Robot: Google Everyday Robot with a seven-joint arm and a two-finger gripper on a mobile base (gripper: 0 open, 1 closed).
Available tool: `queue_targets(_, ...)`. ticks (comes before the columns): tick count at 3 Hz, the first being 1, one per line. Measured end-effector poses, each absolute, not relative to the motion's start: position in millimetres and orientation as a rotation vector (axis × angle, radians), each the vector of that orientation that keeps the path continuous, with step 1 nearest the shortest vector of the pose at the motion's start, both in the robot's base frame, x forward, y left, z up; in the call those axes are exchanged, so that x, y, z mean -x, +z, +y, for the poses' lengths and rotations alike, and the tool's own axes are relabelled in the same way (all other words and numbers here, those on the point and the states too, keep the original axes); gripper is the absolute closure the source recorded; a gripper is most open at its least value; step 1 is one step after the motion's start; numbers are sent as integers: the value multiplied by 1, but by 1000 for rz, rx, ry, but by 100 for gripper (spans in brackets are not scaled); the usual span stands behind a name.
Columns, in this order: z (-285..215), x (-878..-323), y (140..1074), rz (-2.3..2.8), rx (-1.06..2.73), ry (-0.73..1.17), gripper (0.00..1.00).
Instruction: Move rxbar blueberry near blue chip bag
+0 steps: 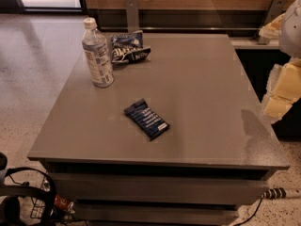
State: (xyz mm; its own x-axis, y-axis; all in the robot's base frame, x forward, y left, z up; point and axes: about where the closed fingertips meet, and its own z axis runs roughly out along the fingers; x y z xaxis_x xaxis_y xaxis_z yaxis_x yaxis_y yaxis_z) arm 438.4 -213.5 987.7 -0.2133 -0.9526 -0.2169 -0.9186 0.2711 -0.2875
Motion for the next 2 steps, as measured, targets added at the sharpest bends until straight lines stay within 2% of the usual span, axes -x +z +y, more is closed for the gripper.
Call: queue_targets(2, -200, -448, 991, 2197, 1614, -77, 0)
